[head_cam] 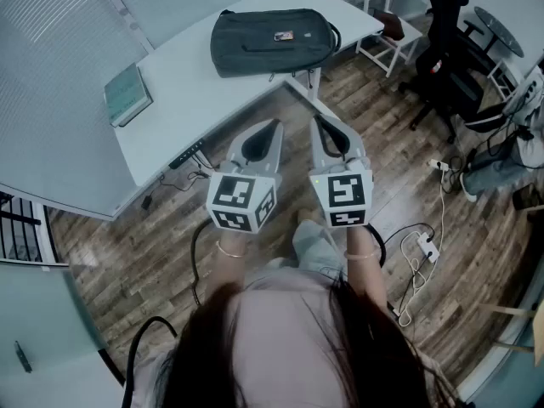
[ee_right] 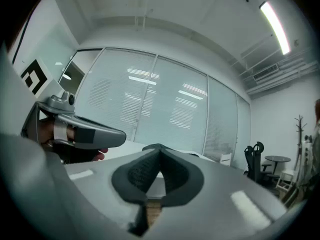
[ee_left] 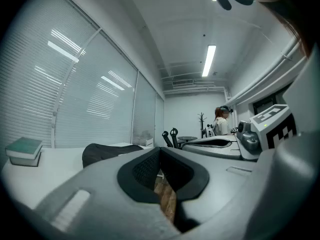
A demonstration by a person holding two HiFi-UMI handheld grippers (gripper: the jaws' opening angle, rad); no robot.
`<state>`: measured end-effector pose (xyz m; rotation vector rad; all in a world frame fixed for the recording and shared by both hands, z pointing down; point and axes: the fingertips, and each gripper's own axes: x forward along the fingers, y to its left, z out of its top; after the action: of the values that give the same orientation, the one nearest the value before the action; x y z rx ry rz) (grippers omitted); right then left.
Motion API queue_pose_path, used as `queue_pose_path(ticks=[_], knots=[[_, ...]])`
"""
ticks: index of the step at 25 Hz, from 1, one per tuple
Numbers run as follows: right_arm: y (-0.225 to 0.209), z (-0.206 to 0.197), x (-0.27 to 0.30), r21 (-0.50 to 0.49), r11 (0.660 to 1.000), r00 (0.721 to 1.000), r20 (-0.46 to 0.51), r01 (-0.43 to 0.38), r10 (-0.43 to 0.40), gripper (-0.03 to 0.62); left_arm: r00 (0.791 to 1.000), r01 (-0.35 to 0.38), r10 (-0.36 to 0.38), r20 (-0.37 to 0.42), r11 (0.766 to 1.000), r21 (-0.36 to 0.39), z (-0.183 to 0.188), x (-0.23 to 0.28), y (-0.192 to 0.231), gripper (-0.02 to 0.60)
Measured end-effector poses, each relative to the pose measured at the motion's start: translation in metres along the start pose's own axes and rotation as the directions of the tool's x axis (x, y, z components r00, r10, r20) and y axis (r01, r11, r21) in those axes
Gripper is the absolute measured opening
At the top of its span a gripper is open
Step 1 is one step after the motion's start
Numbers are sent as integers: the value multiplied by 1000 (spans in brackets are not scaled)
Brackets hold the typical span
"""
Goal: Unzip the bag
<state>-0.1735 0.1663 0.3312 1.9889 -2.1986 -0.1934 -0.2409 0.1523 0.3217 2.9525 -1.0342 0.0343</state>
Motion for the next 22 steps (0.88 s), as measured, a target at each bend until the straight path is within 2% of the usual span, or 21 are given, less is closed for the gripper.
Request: queue_pose_path(ticks=[6,13,18,22], knots=[[-1,0,4,7,1000,1000,4,3,-3,3,1000,0,0,1,1000,-2,-1,3,4,9],[-6,4,8,31,999,998,59,16,-18,3,1000,5,-5,-10,1000,-4,-4,13,8,9],[-9,-4,16,102,994,999,37,-34,30,3,1000,3,-3,-13,1000,-9,-6,26,14,9],[-18,-12,30,136,990,1000,10,-28,27,3,1000,4,-4,-18,1000,-6,-7,40,22,9]])
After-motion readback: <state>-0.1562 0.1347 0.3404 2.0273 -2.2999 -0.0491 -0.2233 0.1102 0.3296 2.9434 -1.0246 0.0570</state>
